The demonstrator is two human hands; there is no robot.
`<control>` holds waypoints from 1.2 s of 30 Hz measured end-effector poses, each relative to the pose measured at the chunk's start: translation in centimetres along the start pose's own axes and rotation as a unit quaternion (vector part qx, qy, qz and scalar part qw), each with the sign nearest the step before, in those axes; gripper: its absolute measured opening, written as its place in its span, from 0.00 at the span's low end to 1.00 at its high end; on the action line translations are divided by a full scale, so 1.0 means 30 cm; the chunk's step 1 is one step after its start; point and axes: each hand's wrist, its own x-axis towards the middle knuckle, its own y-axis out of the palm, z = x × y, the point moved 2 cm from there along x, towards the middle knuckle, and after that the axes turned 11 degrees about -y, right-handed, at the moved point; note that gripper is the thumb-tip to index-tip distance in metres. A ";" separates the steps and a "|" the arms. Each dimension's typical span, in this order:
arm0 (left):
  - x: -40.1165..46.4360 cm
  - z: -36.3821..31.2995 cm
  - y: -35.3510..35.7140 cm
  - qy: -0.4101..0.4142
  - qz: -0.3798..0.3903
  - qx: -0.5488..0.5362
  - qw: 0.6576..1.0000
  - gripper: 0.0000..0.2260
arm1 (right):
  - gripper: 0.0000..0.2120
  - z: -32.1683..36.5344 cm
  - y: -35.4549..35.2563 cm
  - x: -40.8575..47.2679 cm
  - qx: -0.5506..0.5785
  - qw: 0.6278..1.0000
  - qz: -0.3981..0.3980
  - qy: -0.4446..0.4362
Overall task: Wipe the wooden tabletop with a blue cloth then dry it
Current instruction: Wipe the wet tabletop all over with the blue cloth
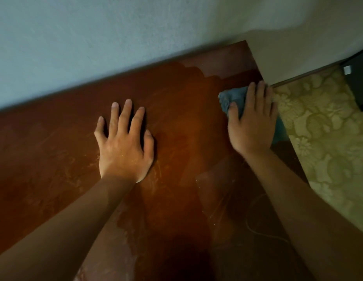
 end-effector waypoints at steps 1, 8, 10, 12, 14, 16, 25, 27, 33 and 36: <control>0.000 0.000 0.000 -0.001 0.000 0.001 1.000 0.25 | 0.35 0.037 0.010 -0.048 -0.006 1.000 -0.002 -0.020; -0.002 -0.002 -0.002 0.001 0.001 0.003 1.000 0.25 | 0.35 0.038 0.017 0.035 -0.010 0.999 0.002 -0.053; -0.002 -0.002 -0.004 0.001 0.000 0.002 1.000 0.25 | 0.36 0.037 0.003 0.150 0.000 1.000 -0.010 0.006; -0.002 -0.002 -0.004 0.001 -0.001 0.003 1.000 0.25 | 0.35 0.100 0.006 0.219 0.004 0.999 -0.016 0.027; -0.002 -0.003 -0.003 -0.001 0.000 0.006 1.000 0.25 | 0.34 0.227 0.023 0.221 0.014 1.000 -0.020 -0.016; -0.001 -0.004 -0.003 -0.002 0.000 0.007 1.000 0.25 | 0.34 0.379 0.046 0.167 0.020 0.994 -0.018 -0.103; -0.005 0.004 -0.001 0.002 0.002 -0.003 1.000 0.25 | 0.33 0.153 -0.003 0.332 -0.007 0.996 0.006 -0.092; -0.006 0.000 -0.004 -0.001 0.006 0.002 1.000 0.25 | 0.34 0.090 -0.013 0.368 -0.004 0.999 0.004 -0.050; -0.007 -0.002 -0.004 0.001 -0.001 0.010 1.000 0.25 | 0.35 0.361 0.026 0.261 0.012 0.985 0.008 -0.170; -0.008 -0.003 -0.002 0.005 -0.006 0.016 1.000 0.25 | 0.35 0.393 0.040 0.216 0.009 0.969 0.022 -0.247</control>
